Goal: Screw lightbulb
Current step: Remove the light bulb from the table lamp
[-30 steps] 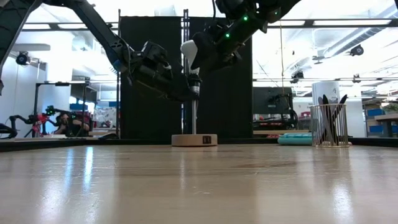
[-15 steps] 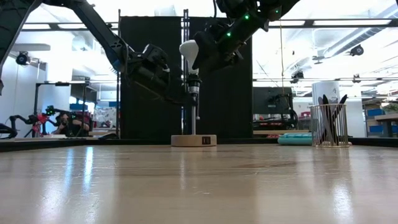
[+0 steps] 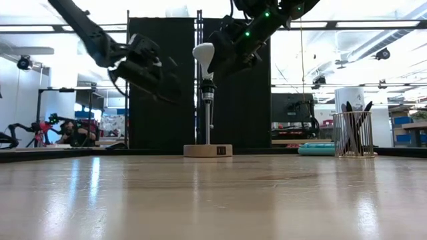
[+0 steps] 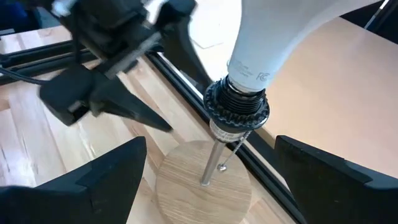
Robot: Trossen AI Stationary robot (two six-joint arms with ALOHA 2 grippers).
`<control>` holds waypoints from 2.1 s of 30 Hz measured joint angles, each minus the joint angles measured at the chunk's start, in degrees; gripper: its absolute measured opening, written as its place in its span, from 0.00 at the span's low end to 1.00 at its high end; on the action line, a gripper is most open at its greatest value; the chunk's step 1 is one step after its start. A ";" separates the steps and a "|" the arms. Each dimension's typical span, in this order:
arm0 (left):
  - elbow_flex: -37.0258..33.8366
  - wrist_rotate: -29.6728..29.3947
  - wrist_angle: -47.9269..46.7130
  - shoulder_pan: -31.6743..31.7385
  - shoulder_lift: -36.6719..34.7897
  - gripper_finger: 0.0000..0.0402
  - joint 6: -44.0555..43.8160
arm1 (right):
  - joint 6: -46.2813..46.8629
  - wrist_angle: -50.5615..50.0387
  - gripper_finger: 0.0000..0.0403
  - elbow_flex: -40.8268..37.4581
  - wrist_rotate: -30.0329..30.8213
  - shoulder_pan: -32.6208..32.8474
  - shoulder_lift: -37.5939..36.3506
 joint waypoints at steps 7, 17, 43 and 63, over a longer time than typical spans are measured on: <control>-11.34 -0.04 7.52 -1.39 -11.17 0.86 -5.97 | -2.63 -0.45 0.87 -0.04 1.26 5.57 -1.57; -20.91 0.00 10.72 -14.80 -25.19 0.86 -9.28 | -4.03 -0.61 0.86 -0.17 7.04 17.48 -3.26; -21.91 -0.87 10.42 -32.87 -36.19 0.86 -17.24 | -14.60 7.98 0.86 1.86 -1.51 20.92 -3.28; -18.27 -0.85 8.46 -32.83 -36.25 0.86 -17.89 | -13.12 4.83 0.71 1.88 -1.04 20.99 -4.13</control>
